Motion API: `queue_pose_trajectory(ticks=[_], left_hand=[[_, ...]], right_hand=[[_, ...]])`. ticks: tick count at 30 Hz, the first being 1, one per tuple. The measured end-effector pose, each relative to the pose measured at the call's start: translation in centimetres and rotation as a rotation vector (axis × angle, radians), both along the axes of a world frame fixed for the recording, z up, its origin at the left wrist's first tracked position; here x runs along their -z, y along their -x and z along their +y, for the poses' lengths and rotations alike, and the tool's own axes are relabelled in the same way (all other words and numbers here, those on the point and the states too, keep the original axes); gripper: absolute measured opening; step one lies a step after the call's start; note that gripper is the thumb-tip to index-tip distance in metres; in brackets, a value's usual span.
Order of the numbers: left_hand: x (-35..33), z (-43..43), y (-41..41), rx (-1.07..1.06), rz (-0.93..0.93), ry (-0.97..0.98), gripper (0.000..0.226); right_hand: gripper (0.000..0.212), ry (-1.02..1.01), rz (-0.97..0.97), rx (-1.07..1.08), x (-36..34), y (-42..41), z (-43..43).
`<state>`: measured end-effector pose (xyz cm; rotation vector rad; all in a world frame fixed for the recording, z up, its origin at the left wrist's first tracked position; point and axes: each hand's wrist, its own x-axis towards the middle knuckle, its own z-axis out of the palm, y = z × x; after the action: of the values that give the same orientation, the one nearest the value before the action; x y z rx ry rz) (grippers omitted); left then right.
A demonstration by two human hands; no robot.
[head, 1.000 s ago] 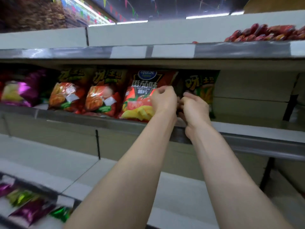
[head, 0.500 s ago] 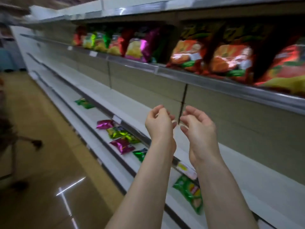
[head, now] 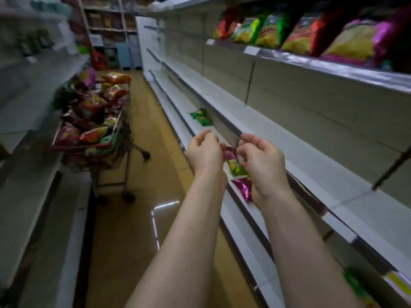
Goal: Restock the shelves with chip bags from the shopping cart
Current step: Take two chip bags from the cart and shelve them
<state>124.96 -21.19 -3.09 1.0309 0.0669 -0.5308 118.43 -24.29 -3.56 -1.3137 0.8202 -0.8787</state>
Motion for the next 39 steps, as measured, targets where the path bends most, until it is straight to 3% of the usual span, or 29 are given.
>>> queue_pose_trajectory(ticks=[10,18,25,39], left_hand=[[2.2,-0.4,-15.8,-0.314,0.012,-0.067,0.019],[2.2,-3.7,-27.6,-0.539,0.044,-0.087,0.024],[3.2,-2.2,-36.2,-0.72,0.121,-0.084,0.015],[3.8,0.9,-59.8,-0.761,0.119,-0.073,0.014]], right_hand=[[0.023,0.028,0.051,-0.335,1.9,-16.6,-2.3],[0.02,0.008,0.037,-0.489,1.5,-29.4,-7.9],[0.022,-0.066,0.074,-0.624,2.6,-39.0,-8.5],[0.021,-0.113,0.08,-0.678,3.5,-62.8,-5.3]])
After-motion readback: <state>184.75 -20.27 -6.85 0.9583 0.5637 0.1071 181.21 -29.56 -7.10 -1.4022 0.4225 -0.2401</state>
